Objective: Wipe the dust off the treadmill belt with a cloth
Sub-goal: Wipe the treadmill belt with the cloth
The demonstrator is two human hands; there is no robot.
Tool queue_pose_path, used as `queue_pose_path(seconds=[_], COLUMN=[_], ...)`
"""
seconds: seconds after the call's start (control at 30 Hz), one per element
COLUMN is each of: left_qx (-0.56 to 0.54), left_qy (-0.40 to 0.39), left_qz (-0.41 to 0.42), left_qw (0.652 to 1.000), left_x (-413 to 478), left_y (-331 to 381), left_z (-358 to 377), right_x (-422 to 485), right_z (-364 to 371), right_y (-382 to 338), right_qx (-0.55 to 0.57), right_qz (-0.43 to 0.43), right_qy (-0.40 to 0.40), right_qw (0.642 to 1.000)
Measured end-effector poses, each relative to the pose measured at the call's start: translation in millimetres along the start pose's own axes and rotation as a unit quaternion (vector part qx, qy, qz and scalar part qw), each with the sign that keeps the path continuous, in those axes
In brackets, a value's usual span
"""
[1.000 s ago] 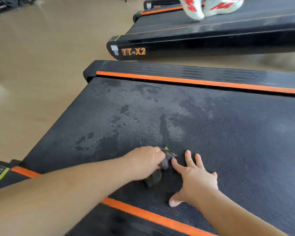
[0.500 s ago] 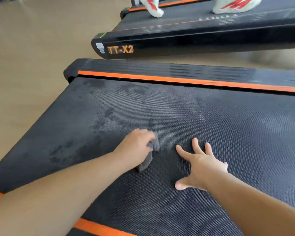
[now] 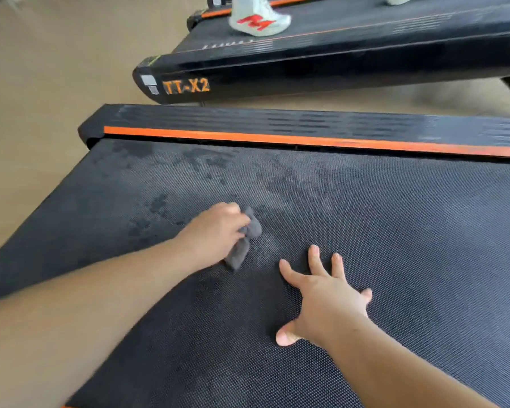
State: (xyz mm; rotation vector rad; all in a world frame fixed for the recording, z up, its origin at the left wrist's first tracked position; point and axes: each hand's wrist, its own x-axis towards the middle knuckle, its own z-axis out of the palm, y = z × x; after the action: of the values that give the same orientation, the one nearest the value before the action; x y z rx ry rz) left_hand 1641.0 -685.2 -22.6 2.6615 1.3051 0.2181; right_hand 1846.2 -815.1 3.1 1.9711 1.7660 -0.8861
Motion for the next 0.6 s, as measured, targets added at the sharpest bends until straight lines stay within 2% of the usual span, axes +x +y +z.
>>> queue_pose_path(seconds=[0.03, 0.07, 0.1, 0.13, 0.23, 0.3, 0.4, 0.47, 0.6], left_qx=[-0.009, -0.027, -0.054, -0.066, -0.048, -0.013, -0.013, -0.025, -0.007], left_qy=[0.050, 0.097, 0.118, 0.110, 0.022, 0.016, 0.075, 0.091, 0.001], left_qz=[-0.071, -0.105, -0.094, -0.060, 0.050, 0.029, -0.127, -0.107, -0.016], left_qw=[0.996, 0.989, 0.987, 0.990, 0.997, 0.999, 0.989, 0.990, 1.000], left_x=[6.2, 9.1, 7.2, 1.6, -18.2, -5.8, 14.6, 15.2, -7.2], left_y=[5.1, 15.7, 31.9, 48.0, 64.2, 41.3, 15.9, 32.9, 60.6], left_z=[0.7, 4.8, 10.0, 16.8, 22.9, 15.0, 13.1, 21.8, 21.2], right_x=[-0.3, -0.2, -0.3, -0.5, -0.3, -0.6, 0.5, 0.3, 1.1], right_z=[0.7, 1.5, 2.0, 2.2, 2.3, 2.4, 3.2, 3.1, 1.3], right_y=[0.1, 0.3, 0.5, 0.4, 0.6, 0.0, 0.6, 0.5, -0.6], right_qx=[0.001, 0.003, 0.003, 0.002, -0.001, 0.001, 0.004, 0.004, 0.006], right_qz=[-0.001, -0.002, -0.002, -0.002, -0.002, 0.000, 0.001, 0.002, 0.008], right_qy=[0.002, 0.003, 0.004, 0.005, 0.008, 0.006, 0.007, 0.006, 0.001], right_qw=[1.000, 1.000, 1.000, 1.000, 1.000, 1.000, 1.000, 1.000, 1.000])
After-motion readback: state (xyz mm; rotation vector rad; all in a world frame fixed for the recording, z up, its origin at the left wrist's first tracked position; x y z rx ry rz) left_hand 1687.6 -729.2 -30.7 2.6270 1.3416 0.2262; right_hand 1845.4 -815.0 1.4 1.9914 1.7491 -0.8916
